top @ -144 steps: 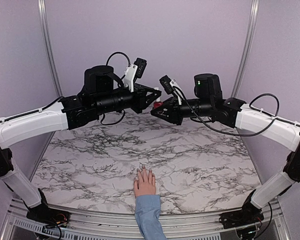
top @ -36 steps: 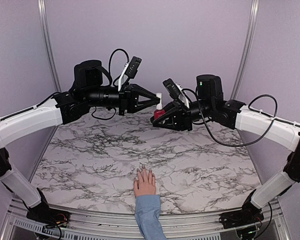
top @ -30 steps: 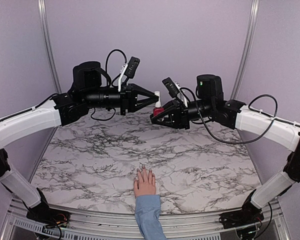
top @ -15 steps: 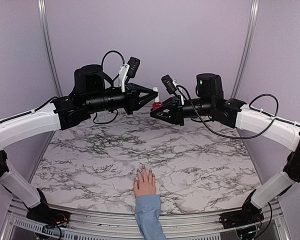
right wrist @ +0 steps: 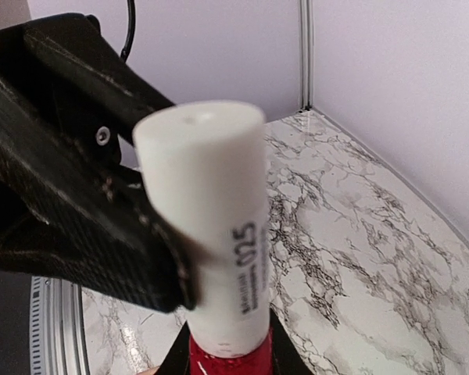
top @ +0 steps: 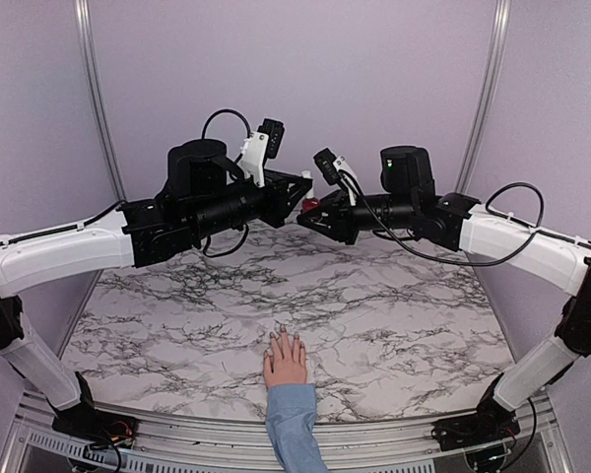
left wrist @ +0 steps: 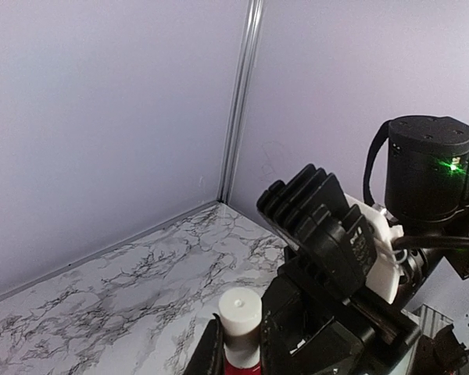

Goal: Paint the nails
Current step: Unscrew the cap of the nail polish bottle.

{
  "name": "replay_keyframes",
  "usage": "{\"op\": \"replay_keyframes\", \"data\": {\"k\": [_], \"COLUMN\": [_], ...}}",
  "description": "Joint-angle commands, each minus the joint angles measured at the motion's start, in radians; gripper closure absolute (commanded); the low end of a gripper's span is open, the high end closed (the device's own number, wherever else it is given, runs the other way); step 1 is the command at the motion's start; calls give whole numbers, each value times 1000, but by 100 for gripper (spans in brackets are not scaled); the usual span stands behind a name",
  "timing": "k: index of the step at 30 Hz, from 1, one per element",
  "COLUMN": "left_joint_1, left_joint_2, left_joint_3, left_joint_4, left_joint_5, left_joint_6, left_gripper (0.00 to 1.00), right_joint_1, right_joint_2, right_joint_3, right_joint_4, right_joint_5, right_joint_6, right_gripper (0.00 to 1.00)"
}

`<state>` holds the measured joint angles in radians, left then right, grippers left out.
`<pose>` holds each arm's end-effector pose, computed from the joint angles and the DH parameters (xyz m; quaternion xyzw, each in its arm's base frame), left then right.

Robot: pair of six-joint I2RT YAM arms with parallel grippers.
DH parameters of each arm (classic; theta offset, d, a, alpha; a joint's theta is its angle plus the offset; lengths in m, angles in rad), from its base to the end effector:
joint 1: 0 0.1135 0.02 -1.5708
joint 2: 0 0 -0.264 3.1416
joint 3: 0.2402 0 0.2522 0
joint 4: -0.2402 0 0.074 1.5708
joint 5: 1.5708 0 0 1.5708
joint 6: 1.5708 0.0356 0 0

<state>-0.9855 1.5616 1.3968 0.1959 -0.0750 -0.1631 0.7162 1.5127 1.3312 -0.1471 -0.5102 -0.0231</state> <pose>0.2113 -0.3140 0.3999 0.2533 0.6483 -0.3679 0.6166 0.2570 0.2468 0.3579 -0.4212 0.6807 0.3843 0.4599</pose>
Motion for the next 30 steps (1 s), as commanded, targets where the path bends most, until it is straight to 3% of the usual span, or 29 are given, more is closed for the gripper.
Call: {"op": "replay_keyframes", "data": {"k": [1,13,20,24,27,30], "left_joint_1": [-50,-78,-70,-38,0,56], "left_joint_2": [46,51,25,-17,-57,-96], "left_joint_3": [45,39,31,25,15,2], "left_joint_4": [-6,-4,5,-5,-13,-30], "left_joint_5": [-126,-315,-239,-189,-94,82], "left_joint_6": [-3,-54,9,23,29,26], "left_gripper": [100,100,85,68,52,44], "right_joint_1": [-12,-9,-11,-11,-14,-23], "right_joint_2": [9,-1,-9,-20,-30,-39], "right_joint_3": [60,53,38,23,9,-2], "right_joint_4": [22,31,28,26,25,25], "right_joint_5": [160,196,167,142,112,53], "right_joint_6": [25,25,-16,-29,-37,-45], "right_gripper": [100,100,100,100,100,100]}}
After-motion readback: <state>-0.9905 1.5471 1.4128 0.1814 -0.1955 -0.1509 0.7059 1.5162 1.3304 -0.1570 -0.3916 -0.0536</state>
